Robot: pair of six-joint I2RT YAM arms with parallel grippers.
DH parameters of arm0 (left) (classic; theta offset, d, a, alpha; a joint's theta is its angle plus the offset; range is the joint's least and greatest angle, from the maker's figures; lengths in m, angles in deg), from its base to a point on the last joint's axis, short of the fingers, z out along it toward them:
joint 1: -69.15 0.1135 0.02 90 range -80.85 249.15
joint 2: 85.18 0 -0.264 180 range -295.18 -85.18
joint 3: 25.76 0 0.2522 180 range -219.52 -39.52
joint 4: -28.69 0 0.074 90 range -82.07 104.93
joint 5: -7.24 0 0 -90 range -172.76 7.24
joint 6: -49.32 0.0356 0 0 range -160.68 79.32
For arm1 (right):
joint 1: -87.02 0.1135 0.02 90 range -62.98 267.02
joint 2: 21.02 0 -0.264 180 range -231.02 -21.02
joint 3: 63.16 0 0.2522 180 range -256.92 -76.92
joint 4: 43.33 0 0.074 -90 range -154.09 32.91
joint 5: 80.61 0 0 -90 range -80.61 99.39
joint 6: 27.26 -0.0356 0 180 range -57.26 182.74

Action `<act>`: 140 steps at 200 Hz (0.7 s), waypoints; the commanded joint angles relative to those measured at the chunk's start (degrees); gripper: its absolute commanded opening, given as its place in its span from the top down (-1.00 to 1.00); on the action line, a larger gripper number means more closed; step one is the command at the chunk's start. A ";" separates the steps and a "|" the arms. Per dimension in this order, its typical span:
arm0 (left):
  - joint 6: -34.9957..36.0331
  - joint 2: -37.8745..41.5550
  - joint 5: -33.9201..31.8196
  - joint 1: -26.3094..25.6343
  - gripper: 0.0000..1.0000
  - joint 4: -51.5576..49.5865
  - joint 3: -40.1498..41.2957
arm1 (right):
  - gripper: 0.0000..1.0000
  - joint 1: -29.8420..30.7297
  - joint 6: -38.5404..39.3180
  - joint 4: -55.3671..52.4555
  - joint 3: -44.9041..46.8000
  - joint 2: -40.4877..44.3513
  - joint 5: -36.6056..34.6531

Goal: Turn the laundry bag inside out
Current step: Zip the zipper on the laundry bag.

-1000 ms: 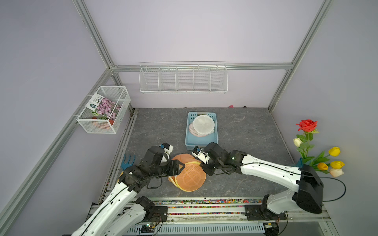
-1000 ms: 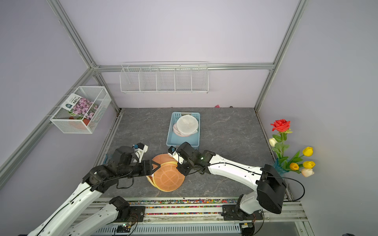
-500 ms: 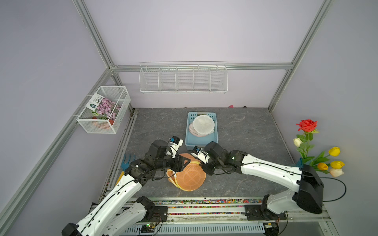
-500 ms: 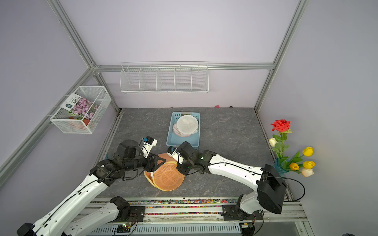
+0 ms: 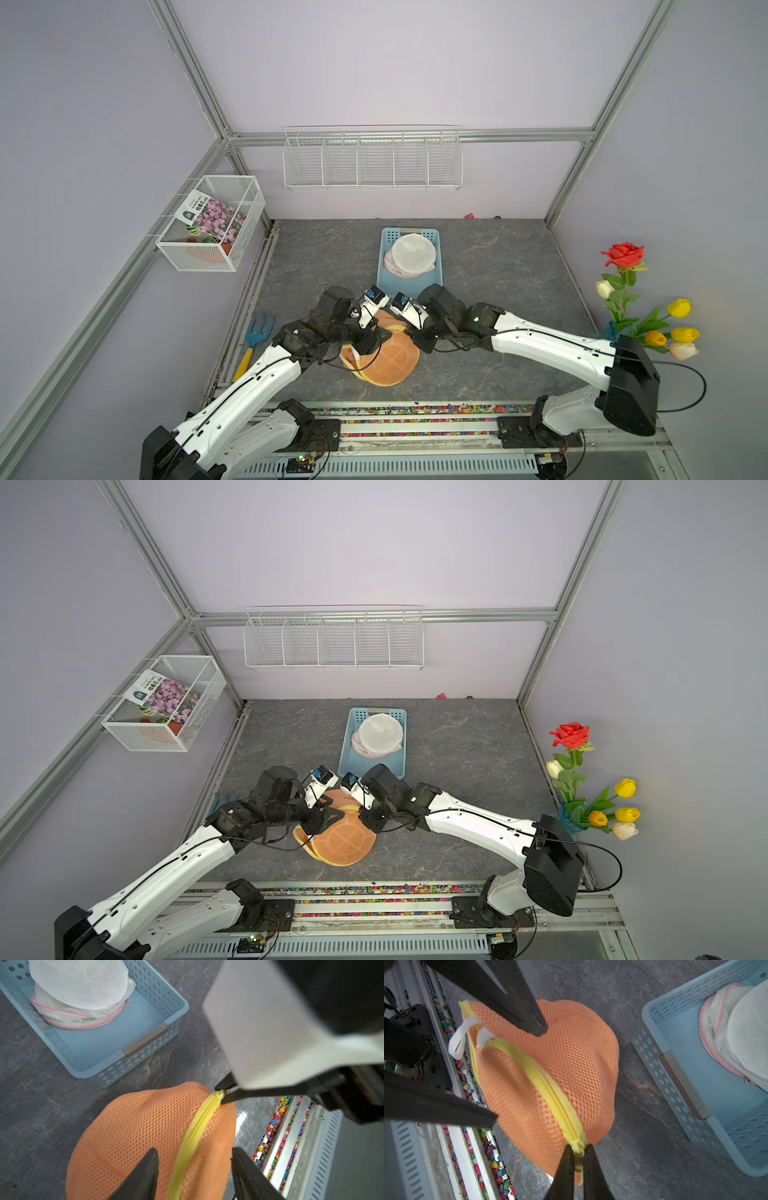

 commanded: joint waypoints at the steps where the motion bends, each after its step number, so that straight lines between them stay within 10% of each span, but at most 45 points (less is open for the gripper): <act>1: 2.92 -0.61 -1.21 -0.30 -0.20 2.19 -0.36 | 1.00 -0.24 0.99 1.68 0.57 1.26 1.74; 140: 0.10 -5.41 5.03 -2.71 0.14 -0.38 -0.64 | 1.00 -1.83 -1.61 9.43 1.56 3.32 3.83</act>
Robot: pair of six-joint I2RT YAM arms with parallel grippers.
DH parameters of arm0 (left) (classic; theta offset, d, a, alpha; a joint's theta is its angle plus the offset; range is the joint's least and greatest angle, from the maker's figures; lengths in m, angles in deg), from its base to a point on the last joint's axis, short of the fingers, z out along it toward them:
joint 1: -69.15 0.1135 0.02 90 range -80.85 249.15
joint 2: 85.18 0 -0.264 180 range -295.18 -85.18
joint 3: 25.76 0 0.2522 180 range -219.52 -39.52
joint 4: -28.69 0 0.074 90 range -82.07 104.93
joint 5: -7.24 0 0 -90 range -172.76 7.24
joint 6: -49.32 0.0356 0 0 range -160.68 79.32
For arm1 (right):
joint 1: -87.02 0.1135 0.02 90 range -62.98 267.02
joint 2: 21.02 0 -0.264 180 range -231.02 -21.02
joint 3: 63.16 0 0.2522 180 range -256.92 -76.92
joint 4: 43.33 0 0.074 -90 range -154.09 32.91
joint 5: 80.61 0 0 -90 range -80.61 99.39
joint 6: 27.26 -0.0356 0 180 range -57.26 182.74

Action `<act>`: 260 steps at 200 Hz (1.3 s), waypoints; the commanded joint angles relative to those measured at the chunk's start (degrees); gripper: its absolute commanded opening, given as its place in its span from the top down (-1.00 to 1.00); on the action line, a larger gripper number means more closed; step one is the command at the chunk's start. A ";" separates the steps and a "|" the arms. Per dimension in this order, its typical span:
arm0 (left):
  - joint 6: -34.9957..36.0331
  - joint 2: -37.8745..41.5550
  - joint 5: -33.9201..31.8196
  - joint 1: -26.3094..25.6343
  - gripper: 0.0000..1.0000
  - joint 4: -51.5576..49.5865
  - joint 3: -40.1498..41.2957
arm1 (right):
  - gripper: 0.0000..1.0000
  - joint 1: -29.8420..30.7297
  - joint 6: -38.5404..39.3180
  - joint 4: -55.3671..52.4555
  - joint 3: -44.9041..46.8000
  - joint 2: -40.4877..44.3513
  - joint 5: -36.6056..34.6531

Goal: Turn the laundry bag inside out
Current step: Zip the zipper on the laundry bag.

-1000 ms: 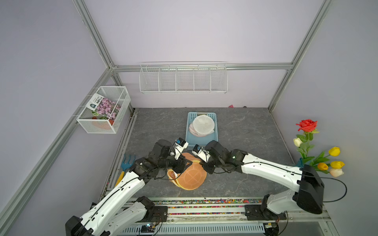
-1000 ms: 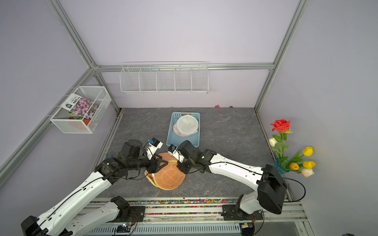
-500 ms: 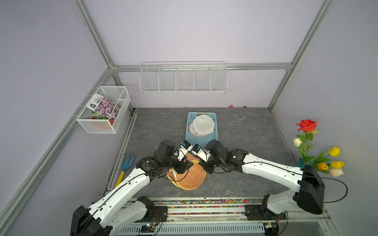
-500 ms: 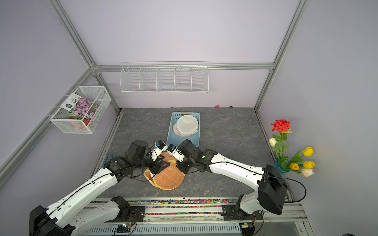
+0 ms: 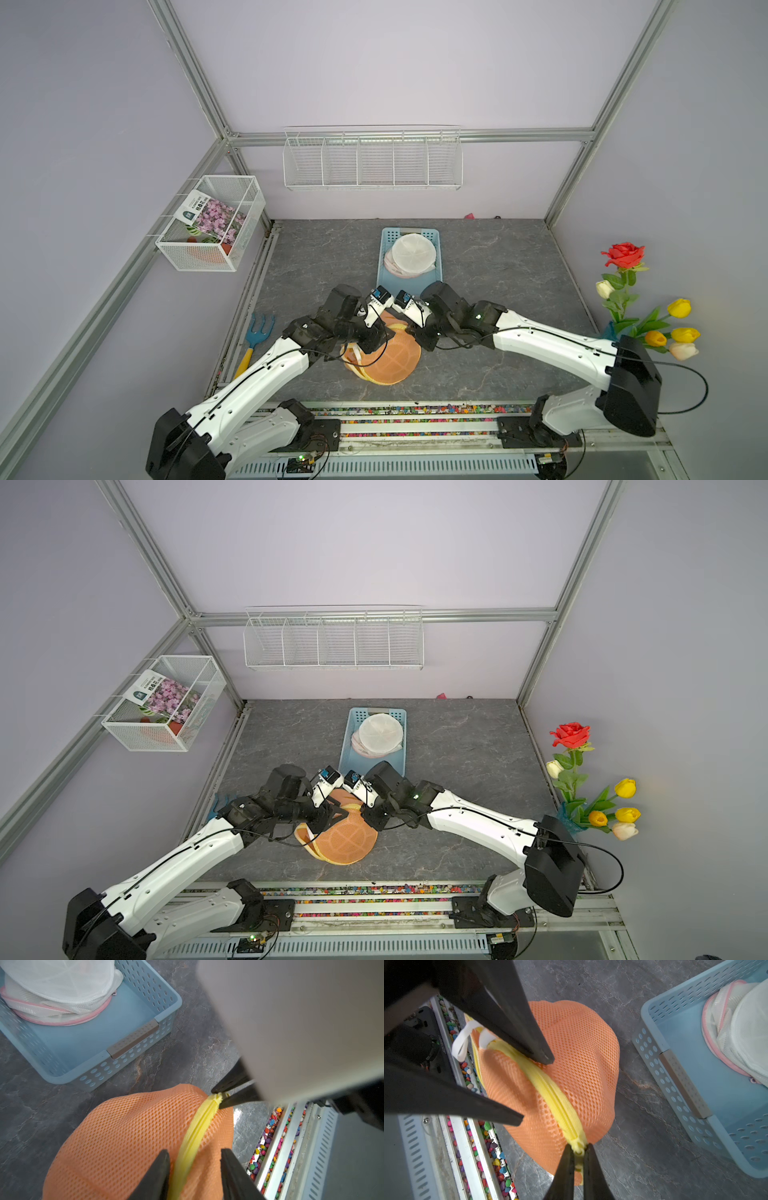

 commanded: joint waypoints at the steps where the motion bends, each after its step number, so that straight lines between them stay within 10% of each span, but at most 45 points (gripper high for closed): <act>1: 1.14 -1.16 3.08 -1.31 0.14 -2.06 -0.49 | 1.00 -0.13 -1.50 8.82 0.71 2.64 1.52; 27: 0.18 -0.51 3.05 -1.31 0.24 -2.21 -0.76 | 1.00 -0.33 -2.48 10.51 1.60 3.22 1.63; 58: -0.82 -2.09 3.74 -1.29 1.00 -3.61 -2.43 | 1.00 -0.43 -3.44 11.24 2.47 3.13 2.26; 166: -8.68 10.25 7.46 -1.28 1.00 -0.06 -0.68 | 1.00 -5.29 -11.95 17.13 18.13 9.65 -0.59; 260: -31.25 31.23 -10.14 -1.31 1.00 25.90 15.63 | 1.00 -5.66 -22.00 29.19 29.94 9.83 3.68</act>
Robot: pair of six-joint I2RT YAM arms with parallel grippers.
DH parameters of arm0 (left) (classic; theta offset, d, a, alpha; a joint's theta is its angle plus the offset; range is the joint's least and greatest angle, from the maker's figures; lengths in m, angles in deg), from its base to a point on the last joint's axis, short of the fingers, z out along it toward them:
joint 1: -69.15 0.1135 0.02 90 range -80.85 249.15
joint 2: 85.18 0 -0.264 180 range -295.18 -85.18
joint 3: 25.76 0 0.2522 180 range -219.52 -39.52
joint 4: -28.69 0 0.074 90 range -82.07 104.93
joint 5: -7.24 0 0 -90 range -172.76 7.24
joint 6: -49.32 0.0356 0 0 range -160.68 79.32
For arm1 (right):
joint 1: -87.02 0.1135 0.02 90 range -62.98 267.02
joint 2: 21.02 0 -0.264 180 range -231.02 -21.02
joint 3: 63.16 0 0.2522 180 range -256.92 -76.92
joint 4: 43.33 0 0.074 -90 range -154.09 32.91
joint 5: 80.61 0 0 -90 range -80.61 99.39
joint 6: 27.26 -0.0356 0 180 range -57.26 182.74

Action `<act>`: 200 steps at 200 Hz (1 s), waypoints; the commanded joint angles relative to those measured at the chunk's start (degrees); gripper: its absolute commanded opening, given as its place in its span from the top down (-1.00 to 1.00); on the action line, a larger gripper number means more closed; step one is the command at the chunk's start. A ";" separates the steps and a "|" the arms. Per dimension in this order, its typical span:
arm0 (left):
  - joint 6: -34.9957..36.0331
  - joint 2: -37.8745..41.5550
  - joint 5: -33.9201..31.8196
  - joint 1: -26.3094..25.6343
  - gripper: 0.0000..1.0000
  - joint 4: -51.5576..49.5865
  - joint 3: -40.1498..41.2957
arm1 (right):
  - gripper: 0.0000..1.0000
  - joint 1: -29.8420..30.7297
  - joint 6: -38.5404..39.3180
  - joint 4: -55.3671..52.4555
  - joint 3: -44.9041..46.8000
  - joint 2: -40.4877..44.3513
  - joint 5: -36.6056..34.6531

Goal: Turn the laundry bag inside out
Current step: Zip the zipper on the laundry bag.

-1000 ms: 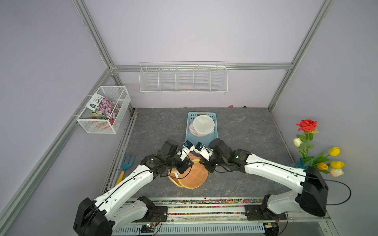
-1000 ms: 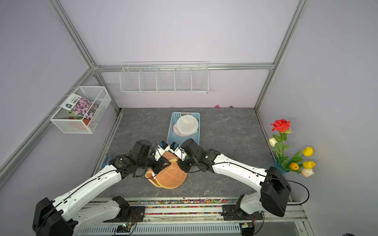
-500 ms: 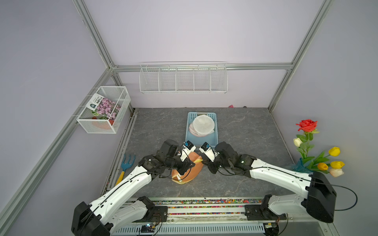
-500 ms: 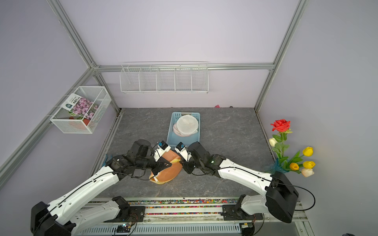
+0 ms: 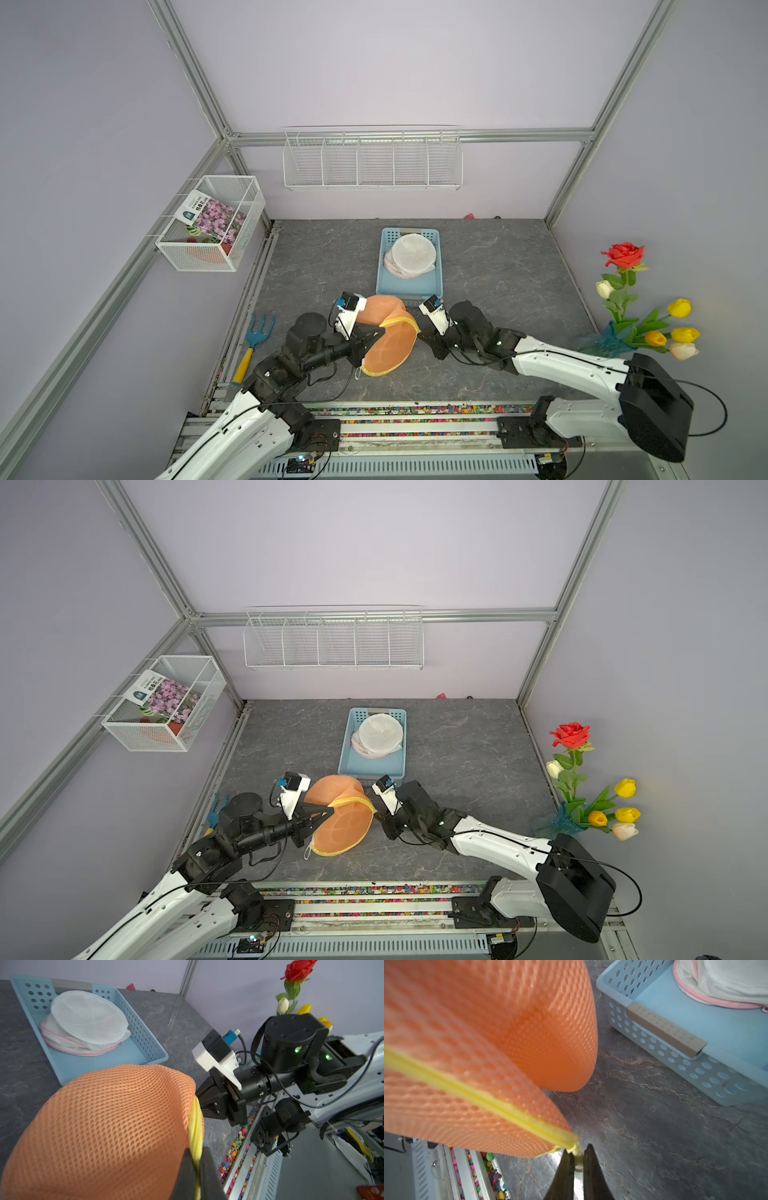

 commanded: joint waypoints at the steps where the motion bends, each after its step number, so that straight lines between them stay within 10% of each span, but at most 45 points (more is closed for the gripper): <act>1: -7.10 3.31 -7.44 0.15 1.00 13.85 3.09 | 1.00 -0.67 -4.77 1.21 3.91 0.16 0.81; 62: -11.92 2.52 -9.53 -3.37 0.94 17.89 11.48 | 1.00 -0.67 0.24 -7.96 -2.38 1.55 -2.97; 81: -11.10 2.55 -10.14 -3.41 0.45 14.58 8.90 | 1.00 -0.67 3.17 -11.60 -5.96 0.38 -2.36; 118: -7.22 -1.01 -9.86 -3.43 0.17 2.02 -0.86 | 1.00 -0.67 7.39 -16.39 -11.47 -1.60 -0.74; 173: 3.94 -13.89 -11.16 -3.37 0.12 -22.10 -16.54 | 1.00 -0.63 12.80 -22.17 -17.43 -4.47 -0.07; 200: 4.29 -11.59 -6.10 -3.39 0.12 -16.75 -13.37 | 1.00 -0.67 14.90 -23.39 -19.13 -5.93 0.63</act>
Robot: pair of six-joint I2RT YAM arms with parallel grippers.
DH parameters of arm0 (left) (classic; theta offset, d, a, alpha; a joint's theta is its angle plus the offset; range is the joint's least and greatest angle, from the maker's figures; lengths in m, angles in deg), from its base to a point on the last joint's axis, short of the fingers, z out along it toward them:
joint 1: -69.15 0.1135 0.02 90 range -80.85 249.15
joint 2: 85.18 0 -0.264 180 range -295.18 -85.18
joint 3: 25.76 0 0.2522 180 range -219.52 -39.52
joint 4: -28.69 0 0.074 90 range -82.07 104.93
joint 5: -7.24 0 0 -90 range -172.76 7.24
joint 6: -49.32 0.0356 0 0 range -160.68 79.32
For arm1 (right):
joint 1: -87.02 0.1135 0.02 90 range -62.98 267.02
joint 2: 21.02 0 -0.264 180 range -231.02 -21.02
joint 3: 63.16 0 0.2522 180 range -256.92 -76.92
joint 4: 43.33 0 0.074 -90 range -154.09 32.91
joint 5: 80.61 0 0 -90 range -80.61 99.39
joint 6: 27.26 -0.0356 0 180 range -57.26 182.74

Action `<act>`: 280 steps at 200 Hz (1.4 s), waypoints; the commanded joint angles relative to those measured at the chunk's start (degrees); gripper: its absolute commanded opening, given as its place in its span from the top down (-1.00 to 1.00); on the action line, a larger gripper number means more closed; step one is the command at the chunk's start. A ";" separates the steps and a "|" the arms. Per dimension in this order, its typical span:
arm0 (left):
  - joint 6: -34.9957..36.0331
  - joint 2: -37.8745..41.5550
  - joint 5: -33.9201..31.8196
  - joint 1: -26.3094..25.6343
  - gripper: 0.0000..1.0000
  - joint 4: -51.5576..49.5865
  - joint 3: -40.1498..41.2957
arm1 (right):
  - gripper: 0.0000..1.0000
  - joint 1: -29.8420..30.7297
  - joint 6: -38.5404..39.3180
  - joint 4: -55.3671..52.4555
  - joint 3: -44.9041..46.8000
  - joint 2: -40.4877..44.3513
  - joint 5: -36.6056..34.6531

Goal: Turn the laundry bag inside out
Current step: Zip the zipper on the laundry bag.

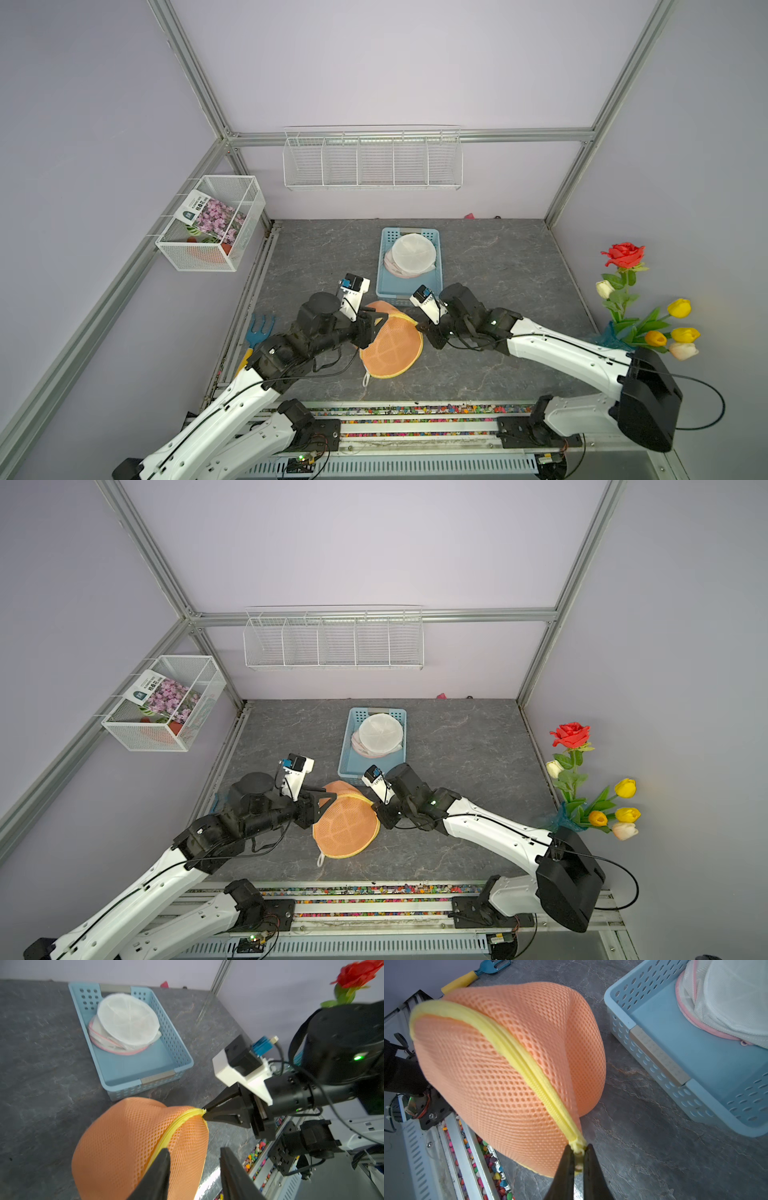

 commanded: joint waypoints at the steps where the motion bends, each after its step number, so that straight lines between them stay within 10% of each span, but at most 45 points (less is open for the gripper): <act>1: 3.29 2.22 3.46 -0.06 0.12 -2.45 2.42 | 1.00 -0.28 3.67 -2.87 -2.17 -1.46 1.11; 62: 14.20 -3.25 -4.99 1.33 -0.02 4.11 -0.61 | 1.00 -0.31 7.51 -4.00 -4.72 -4.67 5.15; 116: 14.38 -11.88 8.25 14.41 -0.04 12.72 -2.16 | 1.00 -0.37 9.72 -3.89 -4.57 -3.16 6.67; 216: 10.17 -13.33 29.66 14.46 0.04 17.30 4.38 | 1.00 -3.82 10.66 1.64 -4.74 -2.77 8.96; 280: 6.61 -8.77 19.07 14.06 0.08 15.58 2.07 | 1.00 -4.82 15.70 -0.24 -7.76 -4.18 12.31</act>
